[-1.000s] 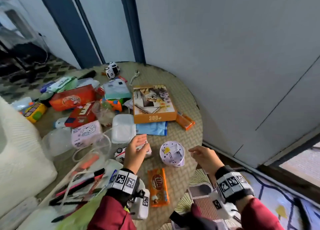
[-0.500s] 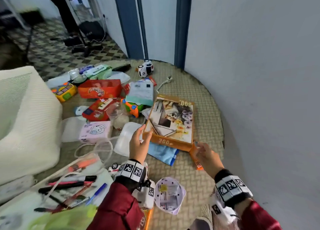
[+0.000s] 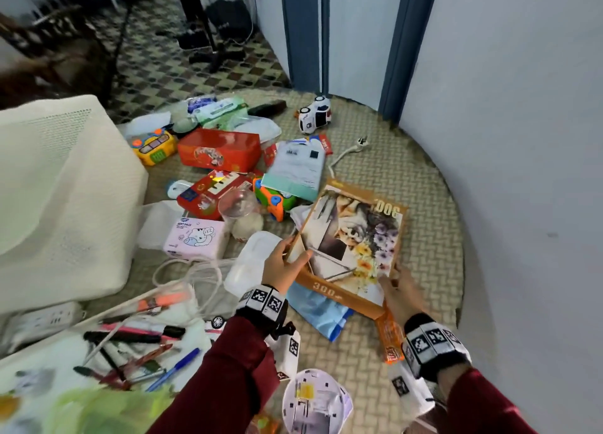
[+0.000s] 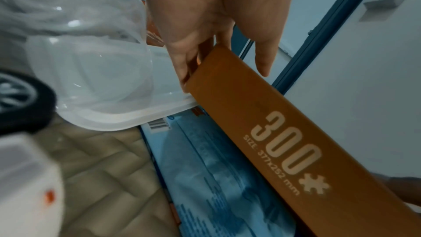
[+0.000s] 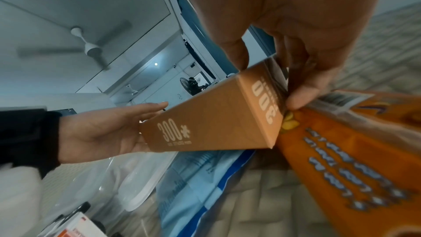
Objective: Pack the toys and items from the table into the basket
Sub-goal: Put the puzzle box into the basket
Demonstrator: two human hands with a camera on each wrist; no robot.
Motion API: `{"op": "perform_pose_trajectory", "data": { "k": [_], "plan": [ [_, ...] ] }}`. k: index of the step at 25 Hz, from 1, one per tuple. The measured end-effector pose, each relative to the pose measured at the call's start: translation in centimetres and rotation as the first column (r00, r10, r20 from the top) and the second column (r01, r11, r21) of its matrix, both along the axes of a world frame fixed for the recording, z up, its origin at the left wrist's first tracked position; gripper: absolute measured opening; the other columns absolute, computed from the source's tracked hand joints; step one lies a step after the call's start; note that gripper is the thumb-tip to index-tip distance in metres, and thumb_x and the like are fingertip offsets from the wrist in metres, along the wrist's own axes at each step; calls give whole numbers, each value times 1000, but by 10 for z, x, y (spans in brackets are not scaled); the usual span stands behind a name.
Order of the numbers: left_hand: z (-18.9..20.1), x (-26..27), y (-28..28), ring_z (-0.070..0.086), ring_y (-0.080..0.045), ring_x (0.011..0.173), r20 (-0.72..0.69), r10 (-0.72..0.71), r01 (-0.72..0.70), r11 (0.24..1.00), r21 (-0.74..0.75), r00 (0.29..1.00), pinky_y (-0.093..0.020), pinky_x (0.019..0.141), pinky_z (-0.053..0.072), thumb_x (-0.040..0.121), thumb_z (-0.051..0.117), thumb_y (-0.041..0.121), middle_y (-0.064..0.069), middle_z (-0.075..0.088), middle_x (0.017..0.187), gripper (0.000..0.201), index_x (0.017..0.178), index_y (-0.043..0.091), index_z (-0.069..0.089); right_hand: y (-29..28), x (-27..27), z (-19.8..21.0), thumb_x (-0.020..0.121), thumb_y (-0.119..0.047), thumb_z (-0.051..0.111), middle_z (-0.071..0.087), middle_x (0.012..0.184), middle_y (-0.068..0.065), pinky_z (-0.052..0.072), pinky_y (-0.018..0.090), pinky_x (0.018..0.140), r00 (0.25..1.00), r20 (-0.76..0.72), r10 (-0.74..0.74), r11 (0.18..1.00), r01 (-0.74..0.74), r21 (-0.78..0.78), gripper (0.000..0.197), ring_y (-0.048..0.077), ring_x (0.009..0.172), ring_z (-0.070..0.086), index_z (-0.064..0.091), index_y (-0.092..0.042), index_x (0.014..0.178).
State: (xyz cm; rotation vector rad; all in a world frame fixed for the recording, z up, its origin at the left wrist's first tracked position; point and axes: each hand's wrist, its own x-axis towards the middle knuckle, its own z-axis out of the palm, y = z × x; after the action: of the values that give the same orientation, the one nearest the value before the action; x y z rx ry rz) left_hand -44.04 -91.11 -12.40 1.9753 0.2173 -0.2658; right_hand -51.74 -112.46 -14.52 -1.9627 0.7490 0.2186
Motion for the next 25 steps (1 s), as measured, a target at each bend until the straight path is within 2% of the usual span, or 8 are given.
{"op": "perform_pose_trajectory", "data": {
  "k": [4, 7, 11, 15, 17, 19, 22, 25],
  "plan": [
    [-8, 8, 1, 55, -18, 113, -54, -18, 20, 999, 31, 998, -32, 98, 44, 79, 75, 36, 1, 59, 113, 55, 126, 19, 52, 2, 9, -5, 95, -34, 49, 50, 127, 7, 37, 27, 93, 998, 33, -56, 989, 51, 138, 56, 29, 119, 50, 27, -8, 140],
    [-3, 10, 4, 59, -16, 108, -30, -40, 39, 999, -28, 999, -37, 96, 48, 68, 79, 49, 0, 64, 110, 61, 117, 20, 56, 1, 10, -10, 84, -55, 55, 54, 129, 7, 44, 44, 99, 988, 102, -116, 975, 93, 204, 70, 28, 115, 54, 27, -17, 136],
    [22, 5, 4, 62, -13, 100, -15, -12, 9, 985, -171, 1000, -35, 90, 52, 67, 83, 37, 1, 65, 105, 51, 110, 21, 59, -2, 4, -6, 90, -39, 55, 63, 111, 1, 52, 40, 85, 963, 180, -201, 933, 132, 335, 46, 19, 95, 64, 37, -22, 128],
    [37, -15, 17, 63, -14, 99, 7, 1, 1, 967, -255, 1000, -31, 84, 53, 70, 84, 20, -2, 66, 101, 45, 104, 20, 56, 4, -12, 9, 75, -55, 64, 58, 126, 5, 50, 50, 94, 943, 235, -237, 891, 115, 439, 74, 26, 109, 61, 34, -29, 137],
    [42, -23, 26, 64, -24, 99, -50, 21, -36, 942, -334, 999, -40, 85, 54, 66, 84, 17, -10, 64, 105, 52, 107, 19, 53, 6, -20, 16, 76, -47, 63, 59, 120, 9, 55, 49, 84, 937, 258, -235, 871, 86, 484, 69, 30, 100, 65, 35, -29, 137],
    [45, -29, 38, 65, -30, 100, -99, 0, -44, 900, -433, 995, -46, 87, 53, 65, 81, 19, -18, 63, 107, 56, 112, 22, 50, 11, -27, 29, 78, -39, 61, 61, 111, 11, 58, 41, 68, 934, 295, -204, 877, 40, 480, 57, 29, 87, 67, 41, -27, 131],
    [54, -42, 53, 67, -16, 89, -84, -26, -16, 888, -460, 996, -29, 78, 53, 80, 74, 16, -9, 68, 96, 53, 122, 26, 43, 24, -39, 42, 83, -31, 61, 63, 104, 7, 58, 29, 59, 927, 343, -150, 888, -26, 460, 40, 19, 78, 68, 45, -31, 120],
    [55, -61, 63, 67, -12, 89, 4, 32, -28, 909, -415, 999, -26, 80, 53, 79, 76, 22, -4, 70, 96, 52, 119, 27, 44, 42, -53, 53, 69, -54, 72, 63, 108, 5, 59, 34, 69, 909, 401, -113, 895, -82, 439, 71, 18, 87, 69, 43, -28, 128]
  ]
}}
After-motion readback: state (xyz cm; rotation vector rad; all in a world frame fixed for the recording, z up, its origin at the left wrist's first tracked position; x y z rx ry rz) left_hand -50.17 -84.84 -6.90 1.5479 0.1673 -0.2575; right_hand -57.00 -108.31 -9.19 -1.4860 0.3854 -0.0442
